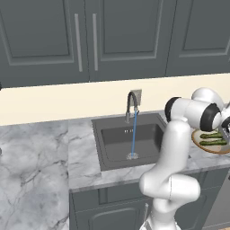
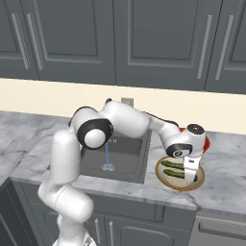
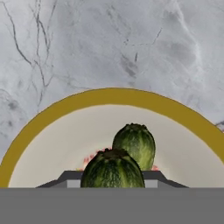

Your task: Pick the squashs from the sink and place them in one bowl. Place the onion in the other bowl. Then turn off the sink faucet.

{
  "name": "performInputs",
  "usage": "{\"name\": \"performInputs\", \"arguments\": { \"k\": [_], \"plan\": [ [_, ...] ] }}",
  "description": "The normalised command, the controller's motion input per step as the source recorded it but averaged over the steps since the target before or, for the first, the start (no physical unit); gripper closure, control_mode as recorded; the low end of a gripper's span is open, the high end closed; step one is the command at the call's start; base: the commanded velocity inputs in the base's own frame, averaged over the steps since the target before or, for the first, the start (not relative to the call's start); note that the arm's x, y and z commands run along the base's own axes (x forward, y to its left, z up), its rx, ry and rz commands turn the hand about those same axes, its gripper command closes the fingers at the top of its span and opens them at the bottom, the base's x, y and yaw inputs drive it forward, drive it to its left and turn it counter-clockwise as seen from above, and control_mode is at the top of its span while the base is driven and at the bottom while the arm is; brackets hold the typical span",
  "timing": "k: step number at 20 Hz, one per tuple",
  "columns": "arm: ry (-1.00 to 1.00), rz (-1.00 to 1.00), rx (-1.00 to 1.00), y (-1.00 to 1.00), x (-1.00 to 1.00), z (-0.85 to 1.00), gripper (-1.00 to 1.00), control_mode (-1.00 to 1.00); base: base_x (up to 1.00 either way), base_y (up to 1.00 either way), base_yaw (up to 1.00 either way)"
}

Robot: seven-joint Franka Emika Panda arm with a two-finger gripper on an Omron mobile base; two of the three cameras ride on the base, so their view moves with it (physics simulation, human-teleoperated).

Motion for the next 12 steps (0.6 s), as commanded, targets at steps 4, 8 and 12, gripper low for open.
{"name": "performInputs", "arguments": {
  "k": [4,8,12],
  "plan": [
    [0.00,-0.02,0.00,0.00,-0.01,0.01,-1.00,-1.00,0.00,0.00,0.00],
    [0.00,-0.01,0.00,-0.03,-0.02,0.03,-1.00,-1.00,0.00,0.00,0.00],
    [-0.02,0.00,0.00,-0.03,-0.17,0.16,-1.00,-1.00,0.00,0.00,0.00]
  ]
}}
